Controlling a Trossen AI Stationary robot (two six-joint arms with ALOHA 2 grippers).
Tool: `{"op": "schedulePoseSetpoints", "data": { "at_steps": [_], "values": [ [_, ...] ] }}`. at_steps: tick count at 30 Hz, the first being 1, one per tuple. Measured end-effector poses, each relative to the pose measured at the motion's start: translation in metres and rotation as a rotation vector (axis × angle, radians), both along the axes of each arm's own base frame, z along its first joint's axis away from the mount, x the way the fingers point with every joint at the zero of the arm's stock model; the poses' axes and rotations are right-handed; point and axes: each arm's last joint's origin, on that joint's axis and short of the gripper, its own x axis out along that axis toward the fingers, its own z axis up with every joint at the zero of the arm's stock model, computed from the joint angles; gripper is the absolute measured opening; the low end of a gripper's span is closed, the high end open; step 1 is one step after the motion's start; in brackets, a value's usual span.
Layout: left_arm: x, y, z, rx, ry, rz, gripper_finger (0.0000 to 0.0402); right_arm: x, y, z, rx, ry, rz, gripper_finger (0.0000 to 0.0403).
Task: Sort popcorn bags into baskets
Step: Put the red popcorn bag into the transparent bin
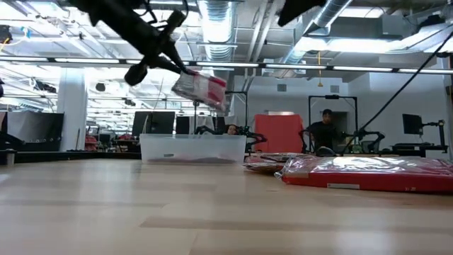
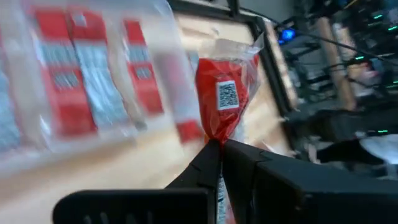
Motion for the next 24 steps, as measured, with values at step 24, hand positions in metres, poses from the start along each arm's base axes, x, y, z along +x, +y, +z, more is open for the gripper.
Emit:
{"op": "schedulePoseSetpoints", "data": {
  "at_steps": [24],
  "values": [
    [0.059,0.145,-0.075,-0.138,0.216,-0.154,0.0000,-0.012,0.015,-0.026,-0.003,0.061,-0.013,0.0017]
  ]
}}
